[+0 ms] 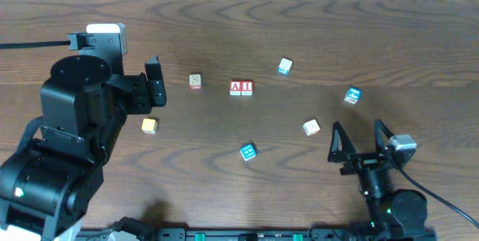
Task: Spell out Ai2
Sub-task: 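Open the right gripper and raise it forward over the blue 2 block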
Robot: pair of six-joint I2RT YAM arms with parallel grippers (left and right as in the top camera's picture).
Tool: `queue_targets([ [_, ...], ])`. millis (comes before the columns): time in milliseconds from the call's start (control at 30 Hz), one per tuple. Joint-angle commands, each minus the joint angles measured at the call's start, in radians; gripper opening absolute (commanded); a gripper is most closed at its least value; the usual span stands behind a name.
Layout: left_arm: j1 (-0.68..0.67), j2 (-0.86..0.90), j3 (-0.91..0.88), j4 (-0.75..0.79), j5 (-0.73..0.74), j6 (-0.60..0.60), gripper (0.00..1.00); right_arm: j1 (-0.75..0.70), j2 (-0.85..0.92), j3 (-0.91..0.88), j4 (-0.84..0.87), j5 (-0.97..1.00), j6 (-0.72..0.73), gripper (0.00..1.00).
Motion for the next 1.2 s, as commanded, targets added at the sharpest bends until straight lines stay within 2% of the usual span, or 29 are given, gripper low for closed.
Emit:
queue_targets([
  [0, 0.003, 0.000, -0.003, 0.001, 0.001, 0.013, 0.95, -0.006, 0.001, 0.004, 0.051, 0.055, 0.039, 0.99],
  [133, 0.003, 0.000, -0.003, 0.007, 0.000, 0.014, 0.95, -0.006, 0.105, 0.013, 0.116, 0.126, 0.077, 0.99],
  [233, 0.003, 0.002, -0.003, 0.021, 0.000, 0.014, 0.95, -0.012, 0.257, 0.052, 0.155, 0.126, 0.091, 0.99],
  [400, 0.003, 0.018, -0.003, 0.034, 0.000, 0.014, 0.95, -0.049, 0.561, 0.215, 0.126, 0.125, 0.087, 0.99],
  [600, 0.003, 0.055, -0.003, 0.039, 0.000, 0.014, 0.96, -0.106, 0.949, 0.479, 0.004, 0.056, 0.079, 0.99],
  [833, 0.003, 0.100, -0.003, 0.042, 0.000, 0.014, 0.95, -0.123, 1.322, 0.764, -0.241, 0.043, 0.053, 0.99],
  [1033, 0.003, 0.124, -0.003, 0.055, -0.003, 0.014, 0.95, -0.157, 1.535, 0.914, -0.406, 0.043, 0.023, 0.99],
  [1167, 0.003, 0.131, -0.003, 0.063, -0.004, 0.014, 0.95, -0.158, 1.613, 0.954, -0.462, 0.047, -0.011, 0.99],
])
